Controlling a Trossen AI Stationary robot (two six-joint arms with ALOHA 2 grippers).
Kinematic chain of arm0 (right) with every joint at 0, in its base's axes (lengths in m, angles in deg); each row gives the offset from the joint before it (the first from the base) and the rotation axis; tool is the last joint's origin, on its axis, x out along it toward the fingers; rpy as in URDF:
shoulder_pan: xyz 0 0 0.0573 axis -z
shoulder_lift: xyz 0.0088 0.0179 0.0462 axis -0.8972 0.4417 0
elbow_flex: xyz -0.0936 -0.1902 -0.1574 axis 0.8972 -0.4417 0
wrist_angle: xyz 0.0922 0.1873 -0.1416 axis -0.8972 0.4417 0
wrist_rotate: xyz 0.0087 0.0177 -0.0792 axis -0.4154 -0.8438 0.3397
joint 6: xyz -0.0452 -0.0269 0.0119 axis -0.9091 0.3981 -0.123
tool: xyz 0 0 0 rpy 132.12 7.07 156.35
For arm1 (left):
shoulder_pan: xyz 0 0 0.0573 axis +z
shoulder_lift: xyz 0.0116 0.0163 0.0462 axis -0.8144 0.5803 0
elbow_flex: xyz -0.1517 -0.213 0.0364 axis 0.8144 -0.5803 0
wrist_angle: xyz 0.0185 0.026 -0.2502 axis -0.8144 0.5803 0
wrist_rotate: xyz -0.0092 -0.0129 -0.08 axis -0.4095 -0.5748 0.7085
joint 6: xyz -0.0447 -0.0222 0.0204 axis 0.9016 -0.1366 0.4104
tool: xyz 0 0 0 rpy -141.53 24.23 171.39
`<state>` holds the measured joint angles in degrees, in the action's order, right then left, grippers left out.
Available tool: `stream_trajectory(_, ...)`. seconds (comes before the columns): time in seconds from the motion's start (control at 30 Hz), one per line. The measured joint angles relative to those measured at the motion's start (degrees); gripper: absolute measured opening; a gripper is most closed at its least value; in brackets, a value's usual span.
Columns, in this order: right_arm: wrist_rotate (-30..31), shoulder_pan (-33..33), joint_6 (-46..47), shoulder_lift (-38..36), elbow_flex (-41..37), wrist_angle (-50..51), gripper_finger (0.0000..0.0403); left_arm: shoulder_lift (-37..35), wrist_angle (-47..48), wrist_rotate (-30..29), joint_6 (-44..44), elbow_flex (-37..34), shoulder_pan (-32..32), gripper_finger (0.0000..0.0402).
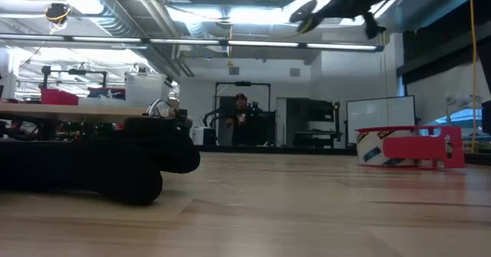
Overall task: Coil cords
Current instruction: Uncoil the yellow wire from the spool, then coil the yellow wire onto the spool
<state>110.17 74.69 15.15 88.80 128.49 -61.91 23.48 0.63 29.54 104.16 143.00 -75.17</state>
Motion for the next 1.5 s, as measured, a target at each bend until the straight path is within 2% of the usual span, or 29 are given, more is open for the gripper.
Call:
stream_trajectory(0.1, -0.3, 0.0, 1.5, -3.6, 0.0, 3.8, 0.0001, -0.3, 8.1, 2.4, 9.9, 0.0, -0.6, 0.0145)
stream_trajectory(0.23, -4.3, 0.0, 2.3, -7.8, 0.0, 6.2, 0.0001, -0.3, 18.5, 7.0, 17.2, 0.0, -1.2, 0.0145)
stream_trajectory(0.33, -8.8, 0.0, 3.5, -10.9, 0.0, 6.1, 0.0001, -0.6, 23.5, 9.3, 18.2, 0.0, -1.7, 0.0145)
stream_trajectory(0.5, -18.3, 0.0, 4.1, -17.4, 0.0, 9.5, 0.0001, -4.0, 26.7, 9.3, 15.5, 0.0, -2.0, 0.0145)
stream_trajectory(0.6, -20.8, -0.1, 5.7, -21.6, 0.0, 15.2, 0.0001, -8.2, 26.7, 6.5, 15.1, -0.1, -2.0, 0.0145)
stream_trajectory(0.73, -21.3, -0.1, 9.1, -26.4, -0.9, 21.3, 0.0001, -14.8, 26.7, 0.5, 14.9, -0.1, -2.0, 0.0145)
stream_trajectory(0.9, -24.0, -0.1, 12.4, -29.3, -8.0, 21.5, 0.0001, -20.3, 25.0, -7.9, 14.6, -2.3, -2.0, 0.0145)
stream_trajectory(1.0, -26.3, -0.1, 13.5, -29.5, -14.9, 12.6, 0.0001, -22.2, 20.5, -8.8, 13.8, -6.3, -2.0, 0.0145)
stream_trajectory(1.1, -28.7, -0.1, 13.9, -29.0, -23.4, -3.0, 0.0001, -22.7, 13.3, -8.8, 13.8, -11.7, -2.0, 0.0145)
stream_trajectory(1.2, -29.8, -0.1, 15.1, -27.4, -30.8, -20.7, 0.0001, -22.5, 2.4, -8.9, 13.4, -17.8, -2.0, 0.0145)
stream_trajectory(1.27, -29.7, -0.1, 15.4, -26.3, -34.4, -28.5, 0.0001, -22.0, -6.6, -9.4, 12.2, -22.6, -2.0, 0.0145)
stream_trajectory(1.37, -28.3, -0.1, 15.4, -24.0, -37.7, -34.5, 0.0001, -20.4, -21.2, -13.3, 10.2, -30.1, -2.0, 0.0145)
stream_trajectory(1.5, -26.2, -0.1, 15.4, -18.9, -38.5, -37.3, 0.0001, -16.5, -36.6, -17.9, 6.7, -38.1, -1.0, 0.0145)
